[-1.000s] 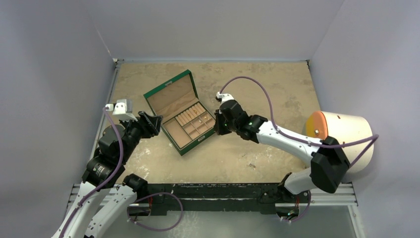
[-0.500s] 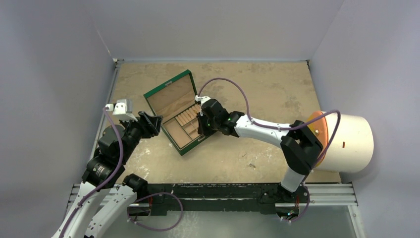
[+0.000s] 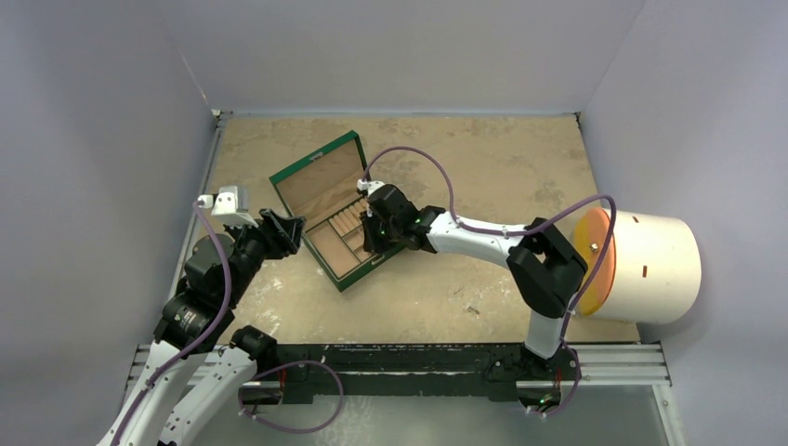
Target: Organize the mixed jewelry
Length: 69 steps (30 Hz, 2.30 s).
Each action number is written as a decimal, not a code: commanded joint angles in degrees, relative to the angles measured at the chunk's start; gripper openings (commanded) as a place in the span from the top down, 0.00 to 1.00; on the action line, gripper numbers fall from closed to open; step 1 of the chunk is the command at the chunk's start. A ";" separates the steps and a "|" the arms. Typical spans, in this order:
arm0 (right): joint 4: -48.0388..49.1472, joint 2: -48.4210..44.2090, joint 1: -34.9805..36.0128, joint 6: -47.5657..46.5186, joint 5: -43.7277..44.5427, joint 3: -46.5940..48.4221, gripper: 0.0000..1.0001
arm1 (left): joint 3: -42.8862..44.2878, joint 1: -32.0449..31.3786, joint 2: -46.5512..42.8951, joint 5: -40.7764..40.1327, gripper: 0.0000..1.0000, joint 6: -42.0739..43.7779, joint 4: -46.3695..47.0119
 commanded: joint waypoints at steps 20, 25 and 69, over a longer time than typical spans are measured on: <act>-12.77 -30.79 0.14 10.78 22.77 -18.08 0.68 | 0.23 0.49 0.20 0.05 0.45 0.76 1.82; -20.91 -36.31 0.11 19.54 26.72 -24.51 0.66 | 0.22 0.49 0.54 0.10 0.45 0.76 1.85; -21.50 -27.10 -3.23 36.84 31.46 -31.61 0.77 | 0.14 0.49 1.32 0.28 0.45 0.67 1.95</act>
